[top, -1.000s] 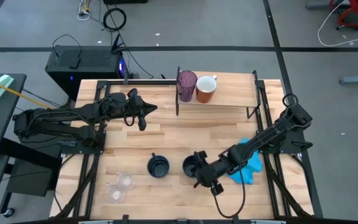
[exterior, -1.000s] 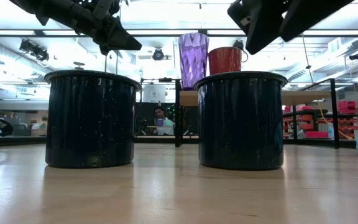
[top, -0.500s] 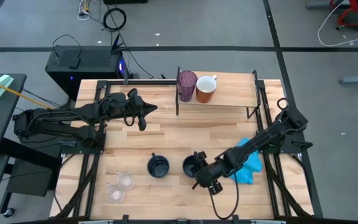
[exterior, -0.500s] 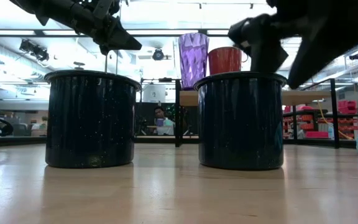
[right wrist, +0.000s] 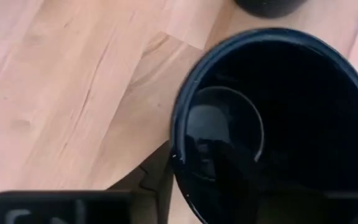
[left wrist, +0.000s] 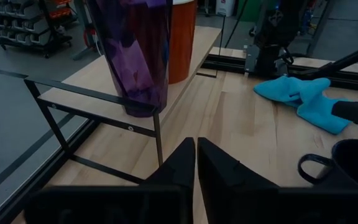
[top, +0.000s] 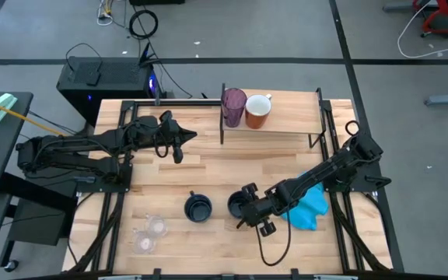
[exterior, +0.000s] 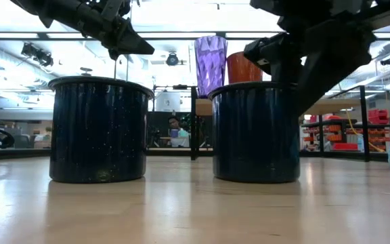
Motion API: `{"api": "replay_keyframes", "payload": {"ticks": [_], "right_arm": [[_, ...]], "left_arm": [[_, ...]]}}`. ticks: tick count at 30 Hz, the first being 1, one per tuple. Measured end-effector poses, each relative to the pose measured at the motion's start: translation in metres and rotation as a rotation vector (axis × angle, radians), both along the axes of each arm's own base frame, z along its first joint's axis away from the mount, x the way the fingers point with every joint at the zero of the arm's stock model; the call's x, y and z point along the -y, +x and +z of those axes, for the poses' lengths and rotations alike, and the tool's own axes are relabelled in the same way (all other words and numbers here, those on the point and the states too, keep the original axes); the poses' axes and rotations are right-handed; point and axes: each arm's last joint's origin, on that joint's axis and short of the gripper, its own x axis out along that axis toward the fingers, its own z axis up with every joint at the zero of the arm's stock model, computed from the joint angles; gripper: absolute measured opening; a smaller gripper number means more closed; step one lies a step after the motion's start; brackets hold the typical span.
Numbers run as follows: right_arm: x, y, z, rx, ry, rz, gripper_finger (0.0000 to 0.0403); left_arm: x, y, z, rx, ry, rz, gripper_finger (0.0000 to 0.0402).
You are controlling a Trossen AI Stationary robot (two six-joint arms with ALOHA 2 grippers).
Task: Stack small to large cups/mugs on shelf
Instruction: Put the right black mug on the shelf
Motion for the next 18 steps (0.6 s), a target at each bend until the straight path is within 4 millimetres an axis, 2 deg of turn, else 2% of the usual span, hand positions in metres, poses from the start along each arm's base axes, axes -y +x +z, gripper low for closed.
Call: {"api": "replay_keyframes", "payload": {"ticks": [10, 15, 18], "right_arm": [[0.009, 0.003, 0.0, -0.029, 0.045, -0.011, 0.0027], [0.014, -0.001, 0.004, -0.06, 0.043, -0.034, 0.0022], [0.018, -0.008, 0.014, -0.073, 0.047, -0.044, 0.002]], "left_arm": [[0.0, 0.0, 0.0, 0.0, 0.0, 0.0, 0.0036], [0.0, 0.0, 0.0, 0.0, 0.0, 0.0, 0.0031], [0.0, 0.0, 0.0, 0.0, 0.0, 0.0, 0.0027]]}}
